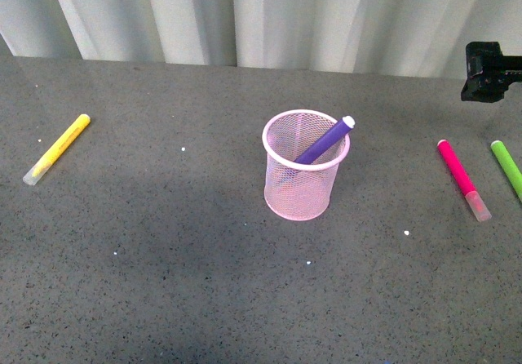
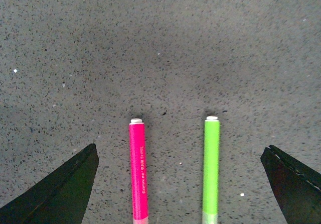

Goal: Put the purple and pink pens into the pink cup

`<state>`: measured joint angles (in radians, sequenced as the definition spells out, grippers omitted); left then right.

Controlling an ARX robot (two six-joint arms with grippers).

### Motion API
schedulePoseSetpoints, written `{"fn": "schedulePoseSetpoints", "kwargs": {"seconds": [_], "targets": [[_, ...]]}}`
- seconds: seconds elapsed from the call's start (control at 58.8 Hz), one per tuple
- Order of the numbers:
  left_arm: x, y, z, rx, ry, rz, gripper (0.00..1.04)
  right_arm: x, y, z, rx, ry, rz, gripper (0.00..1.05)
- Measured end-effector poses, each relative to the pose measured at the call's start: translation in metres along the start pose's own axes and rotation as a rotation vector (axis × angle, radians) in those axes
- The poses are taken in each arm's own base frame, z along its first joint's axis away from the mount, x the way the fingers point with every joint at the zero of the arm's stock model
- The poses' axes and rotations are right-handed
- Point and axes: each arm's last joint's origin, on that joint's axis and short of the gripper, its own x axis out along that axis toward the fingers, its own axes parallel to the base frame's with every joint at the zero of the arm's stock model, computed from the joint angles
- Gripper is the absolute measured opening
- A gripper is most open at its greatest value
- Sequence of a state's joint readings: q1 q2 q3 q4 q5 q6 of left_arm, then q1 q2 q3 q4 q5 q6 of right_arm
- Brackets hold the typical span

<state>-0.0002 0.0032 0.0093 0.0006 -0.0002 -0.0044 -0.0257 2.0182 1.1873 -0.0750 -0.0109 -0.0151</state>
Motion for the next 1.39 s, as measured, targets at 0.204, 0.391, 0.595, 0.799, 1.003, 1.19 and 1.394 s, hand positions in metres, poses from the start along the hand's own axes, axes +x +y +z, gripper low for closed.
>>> {"fn": "schedulePoseSetpoints", "kwargs": {"seconds": [0.204, 0.391, 0.595, 0.799, 1.003, 1.19, 1.394], "targets": [[0.000, 0.000, 0.000, 0.000, 0.000, 0.000, 0.98, 0.013, 0.003, -0.008, 0.030, 0.014, 0.028, 0.98], [0.000, 0.000, 0.000, 0.000, 0.000, 0.000, 0.98, 0.028, 0.000, -0.018, 0.059, 0.045, 0.043, 0.98], [0.000, 0.000, 0.000, 0.000, 0.000, 0.000, 0.98, 0.048, -0.005, -0.033, 0.086, 0.084, 0.041, 0.98], [0.000, 0.000, 0.000, 0.000, 0.000, 0.000, 0.98, 0.063, -0.007, -0.042, 0.093, 0.114, 0.042, 0.98], [0.000, 0.000, 0.000, 0.000, 0.000, 0.000, 0.98, 0.067, -0.007, -0.030, 0.092, 0.082, 0.046, 0.98], [0.000, 0.000, 0.000, 0.000, 0.000, 0.000, 0.98, 0.069, -0.004, -0.025, 0.085, 0.068, 0.043, 0.98], [0.000, 0.000, 0.000, 0.000, 0.000, 0.000, 0.98, 0.080, 0.000, -0.035, 0.078, 0.083, 0.049, 0.98]]}}
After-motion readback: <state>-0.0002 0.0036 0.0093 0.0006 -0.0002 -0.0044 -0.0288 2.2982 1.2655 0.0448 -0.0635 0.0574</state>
